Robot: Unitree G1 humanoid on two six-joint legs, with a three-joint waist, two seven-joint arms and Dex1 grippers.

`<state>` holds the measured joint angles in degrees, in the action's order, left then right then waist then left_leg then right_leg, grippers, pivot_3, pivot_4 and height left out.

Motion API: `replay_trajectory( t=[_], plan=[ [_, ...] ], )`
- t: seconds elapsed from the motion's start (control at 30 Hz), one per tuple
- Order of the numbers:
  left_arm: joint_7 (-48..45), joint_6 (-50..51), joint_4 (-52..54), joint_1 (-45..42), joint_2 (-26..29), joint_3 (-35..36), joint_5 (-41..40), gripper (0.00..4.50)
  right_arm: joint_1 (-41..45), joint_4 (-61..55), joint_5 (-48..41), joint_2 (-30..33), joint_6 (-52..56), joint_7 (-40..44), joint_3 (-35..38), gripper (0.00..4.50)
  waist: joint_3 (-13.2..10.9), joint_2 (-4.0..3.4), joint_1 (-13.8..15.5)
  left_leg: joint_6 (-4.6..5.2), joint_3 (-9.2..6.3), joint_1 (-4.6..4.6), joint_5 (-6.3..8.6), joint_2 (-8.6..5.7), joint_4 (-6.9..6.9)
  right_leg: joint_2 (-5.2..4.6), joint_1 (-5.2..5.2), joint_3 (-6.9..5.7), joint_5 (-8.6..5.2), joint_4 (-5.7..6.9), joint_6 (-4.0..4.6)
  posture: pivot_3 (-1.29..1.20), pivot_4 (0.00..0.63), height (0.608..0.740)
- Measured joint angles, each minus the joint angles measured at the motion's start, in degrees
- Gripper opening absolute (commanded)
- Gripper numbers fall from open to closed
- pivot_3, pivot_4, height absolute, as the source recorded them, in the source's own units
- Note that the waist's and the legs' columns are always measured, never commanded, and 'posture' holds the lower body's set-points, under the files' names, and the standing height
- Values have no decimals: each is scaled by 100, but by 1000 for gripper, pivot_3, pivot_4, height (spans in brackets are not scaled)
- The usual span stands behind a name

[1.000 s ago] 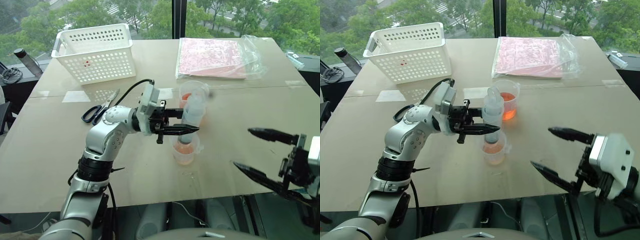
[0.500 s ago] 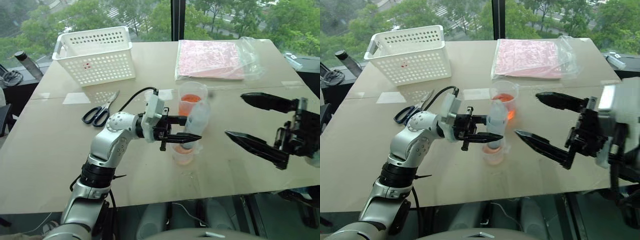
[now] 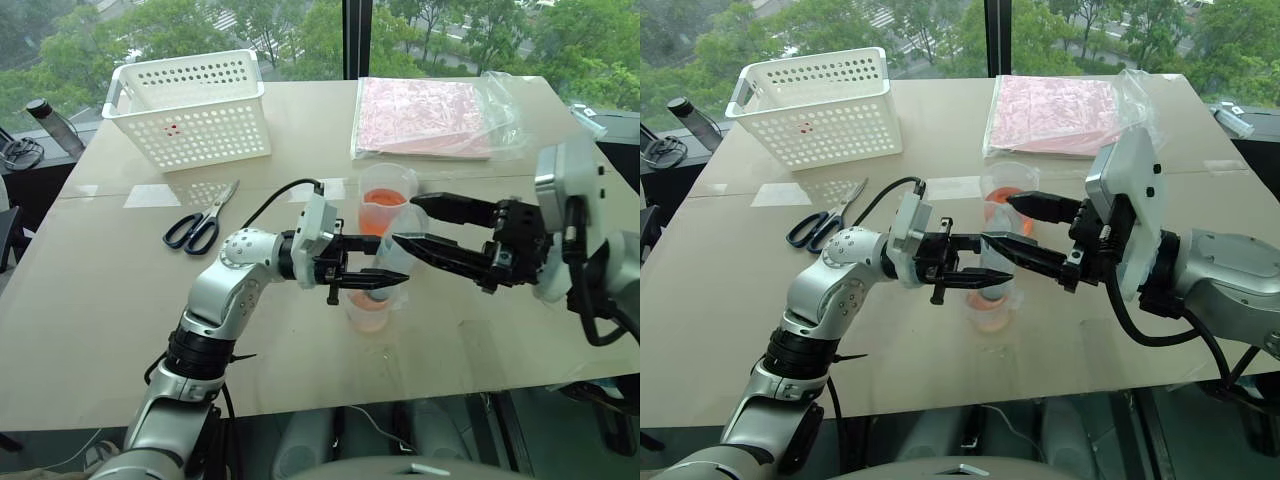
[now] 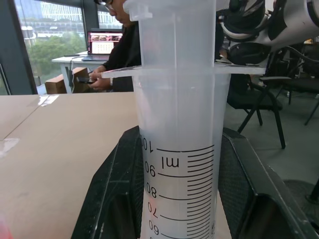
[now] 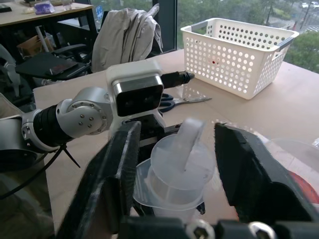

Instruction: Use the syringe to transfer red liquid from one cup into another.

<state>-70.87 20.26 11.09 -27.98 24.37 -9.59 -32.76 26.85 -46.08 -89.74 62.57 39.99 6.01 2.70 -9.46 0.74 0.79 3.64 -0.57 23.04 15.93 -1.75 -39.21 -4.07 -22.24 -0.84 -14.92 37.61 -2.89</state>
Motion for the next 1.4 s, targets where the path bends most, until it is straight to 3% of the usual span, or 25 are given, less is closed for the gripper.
replay_trajectory(
  t=[0.07,0.1,0.33,0.77,1.1,1.27,1.3,1.4],
  plan=[
    [21,30,32,1,7,7,-2,1412,18,22,19,-32,68,34,-4,164,0,0,-1,0,-1,-1,0,1,1,1,-1,0,0,1,0,0,150,740],
    [25,33,34,2,11,8,-3,1412,28,27,19,-56,89,47,-5,73,0,0,-1,1,-1,0,1,1,1,1,-1,-1,0,1,0,0,150,740],
    [103,132,125,56,63,23,-81,1412,114,109,110,-218,245,212,-13,73,0,0,-4,20,0,-1,12,1,1,0,-1,0,0,1,0,0,150,740],
    [313,698,140,56,98,115,-239,1412,-228,439,1170,-999,361,981,-326,73,-1,-1,-4,20,-1,-1,12,0,1,2,-2,-1,0,3,0,0,150,740],
    [504,993,185,-6,9,229,-357,1412,-98,636,1210,-1163,419,1113,-270,73,-1,-1,-3,20,-1,-1,12,0,2,1,-2,-1,0,2,0,0,150,740],
    [825,1061,429,-278,-73,499,-519,1412,11,741,1395,-1684,108,1356,34,73,-2,-2,-2,19,-1,0,12,0,2,2,-3,-1,0,3,-1,0,150,740],
    [880,1077,469,-317,-92,523,-564,1412,26,737,1376,-1697,88,1373,107,886,-2,-2,3,18,-1,0,11,-1,2,1,-3,-1,0,2,-1,0,150,740],
    [1039,1225,508,-320,-216,539,-716,1412,-100,539,1298,-1487,86,1586,337,2226,-2,-2,17,5,-2,5,4,-2,3,0,-3,-3,0,-3,-1,0,150,740]
  ],
)
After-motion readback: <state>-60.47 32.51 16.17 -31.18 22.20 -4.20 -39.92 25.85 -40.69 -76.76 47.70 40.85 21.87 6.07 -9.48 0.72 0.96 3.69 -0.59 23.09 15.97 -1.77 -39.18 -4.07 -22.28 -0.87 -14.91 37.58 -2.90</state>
